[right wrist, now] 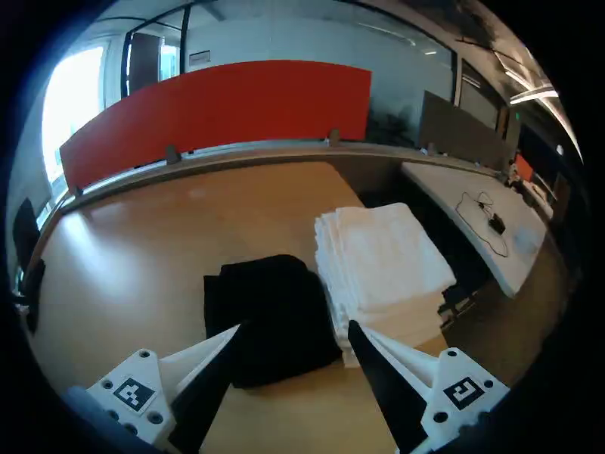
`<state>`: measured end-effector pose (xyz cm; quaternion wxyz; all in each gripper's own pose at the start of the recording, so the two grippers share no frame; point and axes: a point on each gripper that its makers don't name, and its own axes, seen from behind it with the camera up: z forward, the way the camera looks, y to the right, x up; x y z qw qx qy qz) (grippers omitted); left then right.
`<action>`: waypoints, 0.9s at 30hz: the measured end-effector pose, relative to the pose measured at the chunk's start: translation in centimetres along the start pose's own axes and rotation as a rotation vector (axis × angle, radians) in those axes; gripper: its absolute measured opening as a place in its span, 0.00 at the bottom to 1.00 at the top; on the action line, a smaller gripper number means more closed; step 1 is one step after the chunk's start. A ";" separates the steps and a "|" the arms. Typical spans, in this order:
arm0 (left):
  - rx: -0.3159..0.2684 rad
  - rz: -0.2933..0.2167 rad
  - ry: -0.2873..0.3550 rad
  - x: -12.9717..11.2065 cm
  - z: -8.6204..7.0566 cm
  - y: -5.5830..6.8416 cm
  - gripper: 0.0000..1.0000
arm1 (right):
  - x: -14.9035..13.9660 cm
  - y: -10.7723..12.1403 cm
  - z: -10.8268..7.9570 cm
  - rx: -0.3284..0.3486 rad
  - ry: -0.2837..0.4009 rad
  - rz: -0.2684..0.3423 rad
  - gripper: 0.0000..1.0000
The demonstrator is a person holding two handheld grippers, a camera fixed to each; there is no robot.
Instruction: Fold towel
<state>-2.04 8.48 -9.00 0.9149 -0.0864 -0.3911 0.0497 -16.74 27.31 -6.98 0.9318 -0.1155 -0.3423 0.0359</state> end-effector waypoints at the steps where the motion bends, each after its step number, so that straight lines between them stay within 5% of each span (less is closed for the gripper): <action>1: 0.004 -0.005 0.005 0.1 0.0 -0.1 0.95 | 0.1 -0.1 -0.1 -0.001 0.007 0.000 1.00; 12: 0.042 -0.087 0.094 2.7 -0.2 -1.5 0.95 | 2.2 -1.4 -1.0 -0.008 0.094 0.001 1.00; 27: 0.066 -0.121 0.257 7.7 -0.8 -2.4 0.95 | 7.7 -3.4 -4.1 0.006 0.325 0.009 1.00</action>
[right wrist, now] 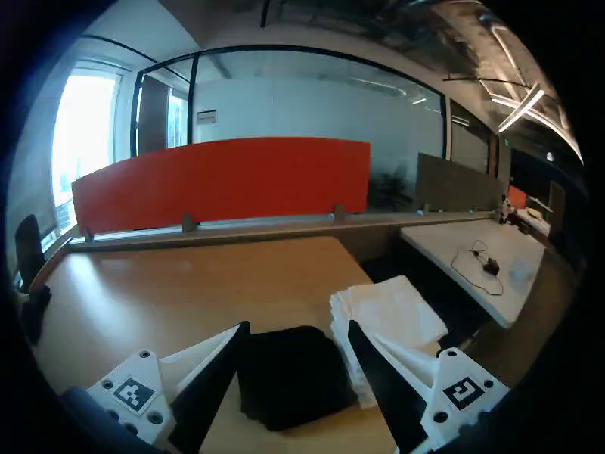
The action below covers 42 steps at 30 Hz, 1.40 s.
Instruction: Fold towel
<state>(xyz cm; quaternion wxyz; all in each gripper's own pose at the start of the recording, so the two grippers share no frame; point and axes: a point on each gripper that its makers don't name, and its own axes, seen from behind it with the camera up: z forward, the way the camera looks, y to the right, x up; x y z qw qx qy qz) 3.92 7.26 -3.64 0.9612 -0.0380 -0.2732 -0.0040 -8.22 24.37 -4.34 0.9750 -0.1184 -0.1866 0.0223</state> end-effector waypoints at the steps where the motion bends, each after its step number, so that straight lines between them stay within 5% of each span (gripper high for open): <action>1: 0.003 -0.003 0.011 0.3 0.0 0.0 0.95 | 0.4 -0.1 -0.1 -0.001 0.009 0.002 1.00; 21: 0.051 0.014 0.225 7.8 -0.8 -1.7 0.95 | 7.0 -4.3 -1.4 0.060 0.185 -0.033 1.00; 42: 0.037 0.011 0.344 13.1 -2.3 -2.4 0.95 | 12.7 -16.2 -3.1 0.176 0.287 -0.078 1.00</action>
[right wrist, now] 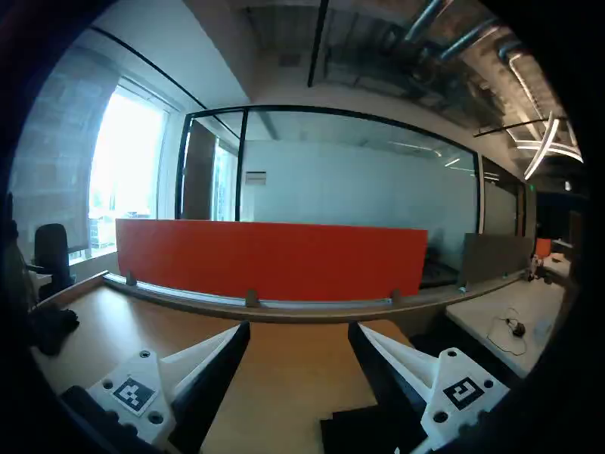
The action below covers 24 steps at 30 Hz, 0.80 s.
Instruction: Fold towel
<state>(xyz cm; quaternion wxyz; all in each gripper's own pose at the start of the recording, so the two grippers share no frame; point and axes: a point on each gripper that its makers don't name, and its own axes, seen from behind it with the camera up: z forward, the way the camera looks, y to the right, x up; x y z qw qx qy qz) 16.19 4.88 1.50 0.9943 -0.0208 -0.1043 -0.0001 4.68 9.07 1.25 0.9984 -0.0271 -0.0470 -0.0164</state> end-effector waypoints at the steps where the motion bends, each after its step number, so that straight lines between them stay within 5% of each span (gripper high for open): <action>1: 0.000 0.000 0.002 0.1 0.0 0.0 0.95 | 0.1 -0.5 0.1 0.003 0.001 -0.001 1.00; 12: -0.005 -0.005 0.025 0.6 0.1 -0.3 0.95 | 1.1 -5.7 0.3 0.037 0.011 -0.003 1.00; 24: -0.008 0.009 0.045 0.5 0.3 0.0 0.95 | 2.4 -7.5 0.0 0.035 0.014 0.008 1.00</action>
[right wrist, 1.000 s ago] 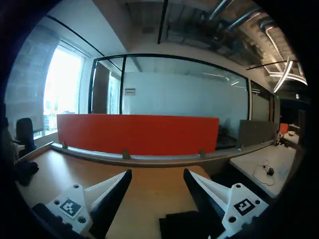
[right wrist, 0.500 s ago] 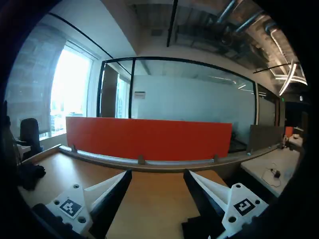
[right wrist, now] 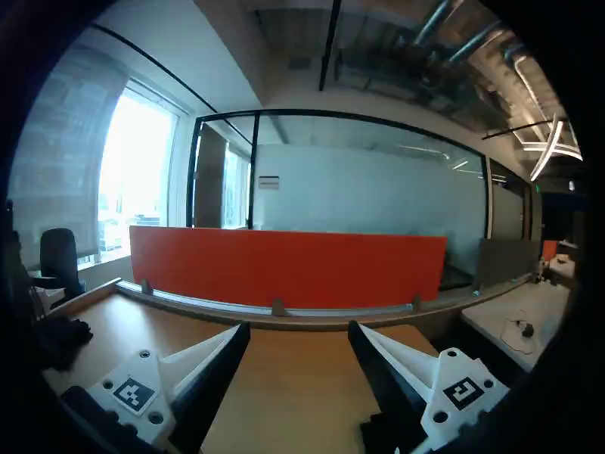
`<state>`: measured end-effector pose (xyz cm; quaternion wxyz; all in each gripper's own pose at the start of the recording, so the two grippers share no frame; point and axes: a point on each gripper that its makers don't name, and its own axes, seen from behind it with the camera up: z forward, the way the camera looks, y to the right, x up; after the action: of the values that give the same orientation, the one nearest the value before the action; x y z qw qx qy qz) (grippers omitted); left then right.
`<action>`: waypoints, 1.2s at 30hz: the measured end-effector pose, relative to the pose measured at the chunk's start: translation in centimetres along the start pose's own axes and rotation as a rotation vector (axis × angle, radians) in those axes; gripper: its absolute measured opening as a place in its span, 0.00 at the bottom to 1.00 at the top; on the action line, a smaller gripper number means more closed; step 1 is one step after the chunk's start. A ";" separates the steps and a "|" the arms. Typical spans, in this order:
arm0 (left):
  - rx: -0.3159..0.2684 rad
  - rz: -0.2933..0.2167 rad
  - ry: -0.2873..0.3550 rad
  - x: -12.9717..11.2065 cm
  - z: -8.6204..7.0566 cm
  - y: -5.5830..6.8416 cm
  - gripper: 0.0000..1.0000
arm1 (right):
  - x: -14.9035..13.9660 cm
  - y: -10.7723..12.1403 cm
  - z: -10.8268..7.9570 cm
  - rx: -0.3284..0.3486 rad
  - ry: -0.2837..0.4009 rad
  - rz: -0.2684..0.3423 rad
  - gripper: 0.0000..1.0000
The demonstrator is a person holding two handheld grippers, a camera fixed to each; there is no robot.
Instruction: Fold towel
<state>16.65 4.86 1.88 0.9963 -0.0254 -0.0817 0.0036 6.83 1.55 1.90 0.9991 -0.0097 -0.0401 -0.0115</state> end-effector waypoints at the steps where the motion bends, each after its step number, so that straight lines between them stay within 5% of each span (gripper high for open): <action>1: -0.001 -0.003 0.005 0.1 0.0 0.1 0.95 | 0.2 -0.2 0.0 0.003 0.002 0.002 1.00; 7: -0.003 0.003 0.038 -0.1 0.2 0.1 0.95 | 0.8 -1.3 -0.3 0.019 0.009 0.007 1.00; 18: 0.009 0.002 0.083 -4.0 0.4 -0.6 0.95 | 0.6 -3.1 -0.9 0.028 0.016 -0.005 1.00; 36: 0.017 -0.020 0.139 -11.2 0.6 -2.3 0.95 | -4.4 -4.6 -1.0 0.023 0.018 -0.001 1.00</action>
<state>5.47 2.49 0.78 0.9998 -0.0163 -0.0125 -0.0072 2.45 -3.00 0.64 0.9994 0.0022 -0.0312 -0.0117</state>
